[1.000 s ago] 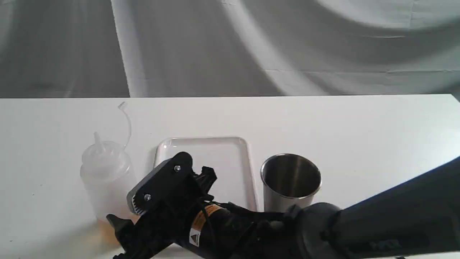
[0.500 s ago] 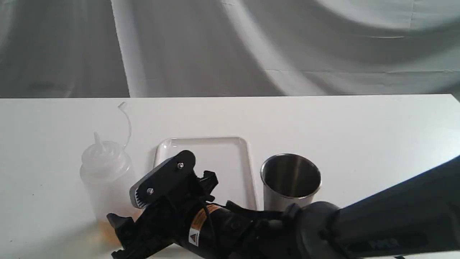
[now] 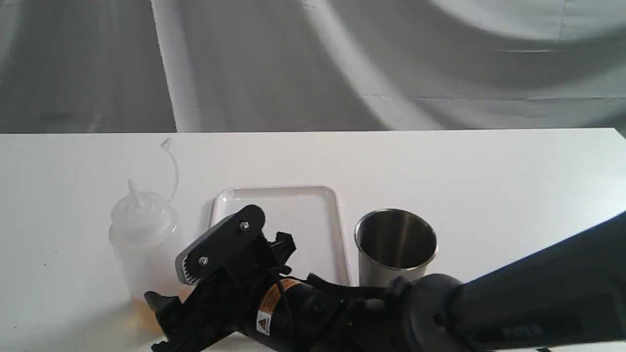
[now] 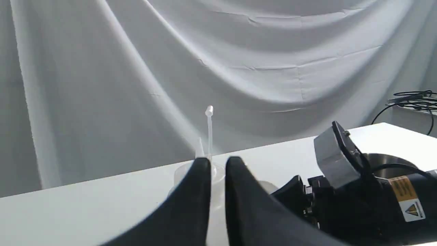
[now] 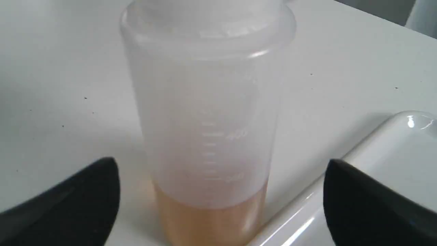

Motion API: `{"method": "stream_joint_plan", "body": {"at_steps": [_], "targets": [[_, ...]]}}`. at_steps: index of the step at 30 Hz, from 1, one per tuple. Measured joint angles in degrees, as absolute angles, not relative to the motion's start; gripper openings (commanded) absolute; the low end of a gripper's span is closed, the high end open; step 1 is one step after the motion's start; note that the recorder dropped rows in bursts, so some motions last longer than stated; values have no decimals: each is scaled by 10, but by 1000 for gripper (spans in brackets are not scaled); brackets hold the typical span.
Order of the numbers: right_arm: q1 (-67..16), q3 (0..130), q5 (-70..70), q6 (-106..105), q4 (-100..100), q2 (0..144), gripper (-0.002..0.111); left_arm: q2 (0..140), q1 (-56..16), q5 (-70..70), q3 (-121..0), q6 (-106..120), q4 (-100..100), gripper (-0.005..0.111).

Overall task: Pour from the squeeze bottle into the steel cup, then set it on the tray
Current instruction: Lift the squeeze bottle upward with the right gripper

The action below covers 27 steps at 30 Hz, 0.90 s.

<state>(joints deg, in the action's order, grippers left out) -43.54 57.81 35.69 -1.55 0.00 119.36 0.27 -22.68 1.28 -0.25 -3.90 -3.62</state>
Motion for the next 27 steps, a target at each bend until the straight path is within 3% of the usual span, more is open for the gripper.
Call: {"method": "stream_joint_plan", "body": {"at_steps": [13, 27], "targets": [[-435, 660, 254, -17, -20, 1207, 86, 3, -227, 13, -3, -39, -36, 8], [-435, 705, 245, -14, -22, 1250, 86, 3, -227, 13, -3, -39, -36, 8]]}}
